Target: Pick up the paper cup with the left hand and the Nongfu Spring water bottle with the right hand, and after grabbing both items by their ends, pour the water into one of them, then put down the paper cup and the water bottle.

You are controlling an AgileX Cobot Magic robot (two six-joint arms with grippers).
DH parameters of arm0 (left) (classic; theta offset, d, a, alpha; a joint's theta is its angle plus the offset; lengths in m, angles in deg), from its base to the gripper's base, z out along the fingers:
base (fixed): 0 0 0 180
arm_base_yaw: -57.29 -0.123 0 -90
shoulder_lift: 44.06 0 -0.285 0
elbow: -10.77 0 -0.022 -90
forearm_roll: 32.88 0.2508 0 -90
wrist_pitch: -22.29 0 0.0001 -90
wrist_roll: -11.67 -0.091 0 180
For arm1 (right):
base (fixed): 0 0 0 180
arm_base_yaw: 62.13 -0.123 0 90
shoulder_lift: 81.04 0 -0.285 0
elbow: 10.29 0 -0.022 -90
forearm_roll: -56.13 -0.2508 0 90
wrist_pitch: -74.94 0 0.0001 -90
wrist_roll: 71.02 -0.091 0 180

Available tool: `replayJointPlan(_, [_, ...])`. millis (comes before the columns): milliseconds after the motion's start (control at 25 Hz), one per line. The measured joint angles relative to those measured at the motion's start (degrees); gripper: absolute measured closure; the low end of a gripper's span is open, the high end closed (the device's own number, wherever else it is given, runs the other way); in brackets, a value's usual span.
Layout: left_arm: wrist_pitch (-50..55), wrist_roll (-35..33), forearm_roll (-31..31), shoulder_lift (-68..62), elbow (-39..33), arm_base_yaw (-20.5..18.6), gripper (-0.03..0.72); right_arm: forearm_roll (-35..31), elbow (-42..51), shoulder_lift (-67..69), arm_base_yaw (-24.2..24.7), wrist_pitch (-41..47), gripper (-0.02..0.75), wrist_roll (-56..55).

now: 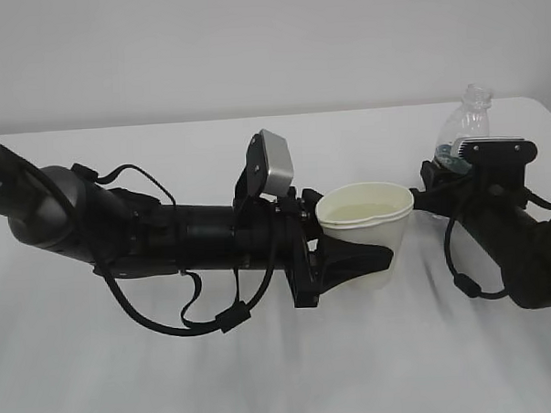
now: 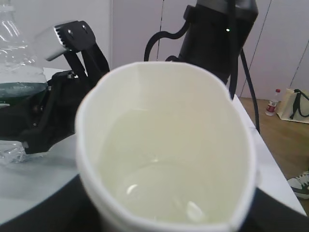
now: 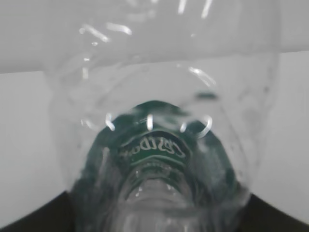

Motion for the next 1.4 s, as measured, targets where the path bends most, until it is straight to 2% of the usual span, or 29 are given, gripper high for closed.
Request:
replayJointPlan(320, [0.0, 0.0, -0.08, 0.0, 0.0, 0.0, 0.263, 0.73, 0.0, 0.12, 0.0, -0.42, 0.381, 0.0])
replayJointPlan(440, [0.0, 0.0, -0.08, 0.0, 0.0, 0.0, 0.263, 2.36, 0.0, 0.12, 0.0, -0.45, 0.318, 0.0])
replayJointPlan(560, [0.0, 0.0, -0.08, 0.0, 0.0, 0.0, 0.263, 3.34, 0.0, 0.24, 0.0, -0.45, 0.211, 0.0])
replayJointPlan(680, [0.0, 0.0, -0.08, 0.0, 0.0, 0.0, 0.263, 3.72, 0.0, 0.46, 0.0, -0.23, 0.151, 0.0])
replayJointPlan(1000, [0.0, 0.0, -0.08, 0.0, 0.0, 0.0, 0.263, 4.88, 0.44, 0.46, 0.0, -0.23, 0.132, -0.02])
replayJointPlan(1400, [0.0, 0.0, -0.08, 0.0, 0.0, 0.0, 0.263, 5.08, 5.73, -3.99, 0.0, -0.16, 0.132, -0.02])
